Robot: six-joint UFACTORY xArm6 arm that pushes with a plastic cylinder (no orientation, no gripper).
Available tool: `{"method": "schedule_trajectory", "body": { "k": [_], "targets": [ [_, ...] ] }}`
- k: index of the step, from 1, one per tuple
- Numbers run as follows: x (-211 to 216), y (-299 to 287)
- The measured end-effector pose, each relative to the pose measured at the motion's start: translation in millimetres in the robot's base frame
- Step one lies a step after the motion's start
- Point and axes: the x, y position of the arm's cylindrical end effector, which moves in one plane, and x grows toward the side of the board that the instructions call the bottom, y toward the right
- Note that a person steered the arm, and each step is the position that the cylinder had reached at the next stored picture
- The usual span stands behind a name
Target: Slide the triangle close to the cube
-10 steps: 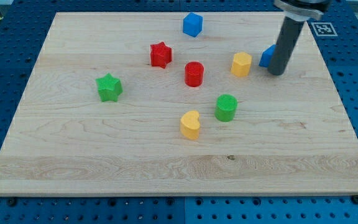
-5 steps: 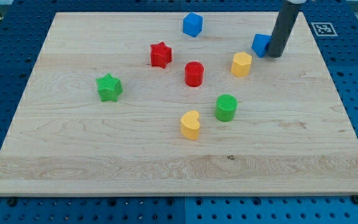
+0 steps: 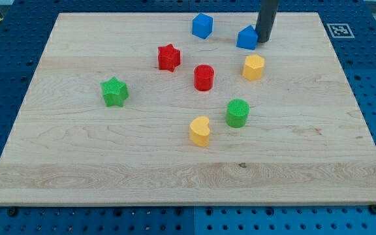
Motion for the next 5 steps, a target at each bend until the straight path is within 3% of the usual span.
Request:
{"method": "schedule_trajectory", "body": {
  "k": [4, 5],
  "targets": [
    [-1, -66],
    [27, -64]
  ]
}}
